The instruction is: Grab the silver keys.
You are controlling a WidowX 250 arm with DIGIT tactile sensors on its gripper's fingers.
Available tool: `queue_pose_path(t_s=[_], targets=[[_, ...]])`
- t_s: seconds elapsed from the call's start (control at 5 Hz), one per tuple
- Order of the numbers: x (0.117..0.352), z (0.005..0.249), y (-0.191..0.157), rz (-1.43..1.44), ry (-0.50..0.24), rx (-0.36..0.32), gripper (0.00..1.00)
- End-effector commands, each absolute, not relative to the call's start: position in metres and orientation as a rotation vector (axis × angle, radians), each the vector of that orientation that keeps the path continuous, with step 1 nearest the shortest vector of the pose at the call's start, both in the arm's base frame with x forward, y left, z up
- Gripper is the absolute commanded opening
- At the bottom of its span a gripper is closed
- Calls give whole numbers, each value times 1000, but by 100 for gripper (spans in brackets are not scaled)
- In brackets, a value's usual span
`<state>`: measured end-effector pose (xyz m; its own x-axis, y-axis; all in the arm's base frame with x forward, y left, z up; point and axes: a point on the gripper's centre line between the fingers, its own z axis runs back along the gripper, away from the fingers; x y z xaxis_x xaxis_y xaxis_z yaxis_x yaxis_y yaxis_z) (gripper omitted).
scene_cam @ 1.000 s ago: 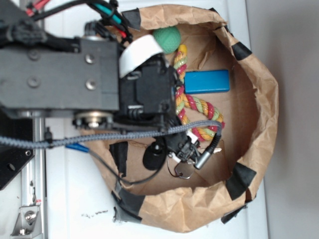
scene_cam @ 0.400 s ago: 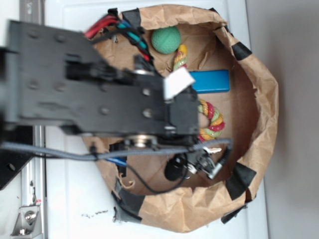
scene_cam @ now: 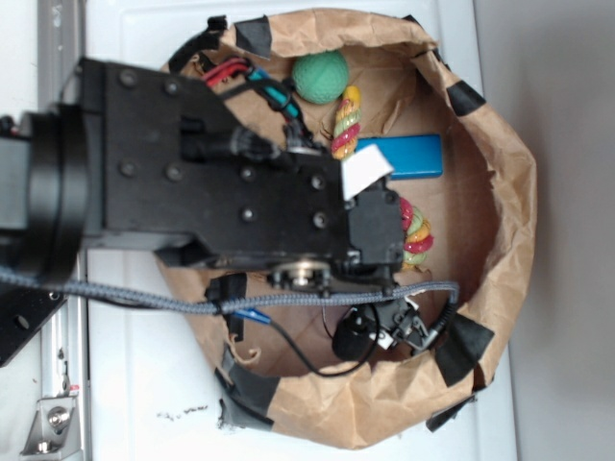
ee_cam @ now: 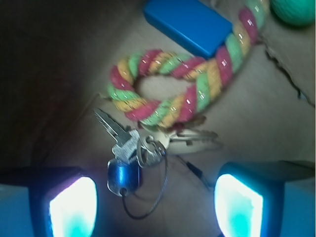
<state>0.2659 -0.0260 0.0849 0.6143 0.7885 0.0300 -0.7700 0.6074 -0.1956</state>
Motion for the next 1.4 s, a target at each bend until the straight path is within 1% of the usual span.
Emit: queue_pose_path(t_s=[0.0, 0.2, 0.4, 0.6, 0.8, 1.0, 1.2], targets=[[249, 78, -11, 862, -156, -157, 100], [253, 55, -16, 896, -156, -199, 100], [255, 55, -20, 890, -129, -277, 100], [259, 59, -18, 917, -137, -332, 100], [261, 57, -25, 942, -176, -317, 100], [259, 52, -34, 941, -192, -287, 100], [258, 47, -49, 940, -168, -234, 100]])
